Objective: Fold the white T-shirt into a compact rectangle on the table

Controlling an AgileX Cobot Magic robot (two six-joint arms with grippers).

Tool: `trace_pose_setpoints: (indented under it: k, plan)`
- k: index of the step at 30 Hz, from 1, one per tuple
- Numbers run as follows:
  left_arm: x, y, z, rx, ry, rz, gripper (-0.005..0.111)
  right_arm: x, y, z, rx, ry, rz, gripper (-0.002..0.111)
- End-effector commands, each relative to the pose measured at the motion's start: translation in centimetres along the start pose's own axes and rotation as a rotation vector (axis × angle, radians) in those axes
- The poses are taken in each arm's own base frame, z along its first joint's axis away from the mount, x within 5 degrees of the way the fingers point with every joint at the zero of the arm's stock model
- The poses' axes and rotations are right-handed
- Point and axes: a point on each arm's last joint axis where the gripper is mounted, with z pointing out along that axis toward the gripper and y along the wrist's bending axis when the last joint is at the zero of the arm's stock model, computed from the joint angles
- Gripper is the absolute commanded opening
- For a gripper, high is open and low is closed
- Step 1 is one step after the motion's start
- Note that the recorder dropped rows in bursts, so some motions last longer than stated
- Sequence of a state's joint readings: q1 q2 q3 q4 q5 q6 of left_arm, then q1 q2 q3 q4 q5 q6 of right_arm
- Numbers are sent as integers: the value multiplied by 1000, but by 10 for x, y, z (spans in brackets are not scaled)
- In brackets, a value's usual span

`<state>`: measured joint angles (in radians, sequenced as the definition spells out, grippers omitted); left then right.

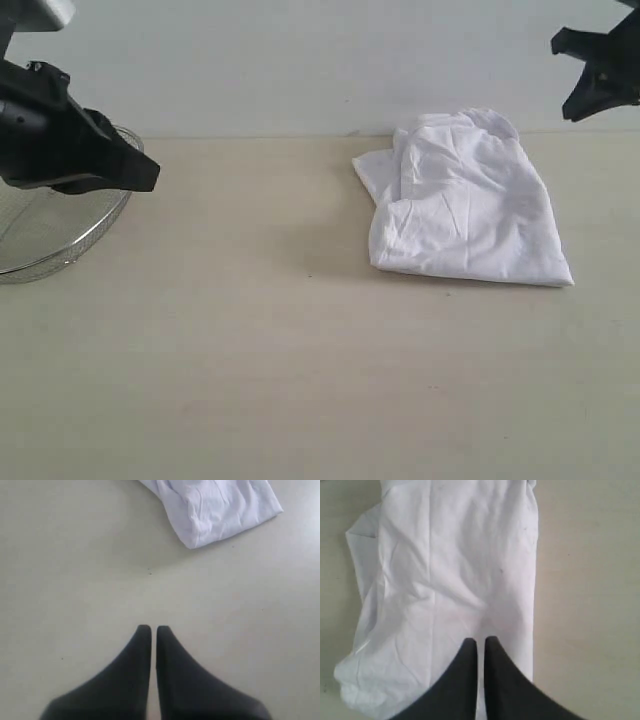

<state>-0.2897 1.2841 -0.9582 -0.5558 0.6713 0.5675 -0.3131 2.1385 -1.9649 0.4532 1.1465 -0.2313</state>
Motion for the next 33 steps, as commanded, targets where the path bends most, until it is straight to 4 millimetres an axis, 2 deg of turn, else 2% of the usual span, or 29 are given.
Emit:
trace_pose_setpoints:
  k: [1,4,7,9,17,22,27,33]
  plan:
    - [-4,-7,-21,-7,-74,-9,4,16,22,-55,6,-45,12,0]
    - [-5,-10,-30,-3,-96,-35,4,38,41,-79,-26,-83,19,0]
    - [-2,-14,-33,22,-68,-35,4,69,57,-94,-19,-128,5,0]
    - [1,-17,-35,51,-53,-49,4,98,66,-100,-16,-161,7,0]
    - [15,-28,-47,106,-136,-137,4,222,107,-102,-96,-398,-51,0]
    - [28,-32,-54,113,-194,-190,4,282,113,-99,-155,-461,-140,0]
    - [46,-37,-56,168,-299,-295,4,316,110,-94,-195,-436,-191,0]
    - [62,-45,-65,201,-302,-279,4,329,109,-93,-215,-370,-210,0]
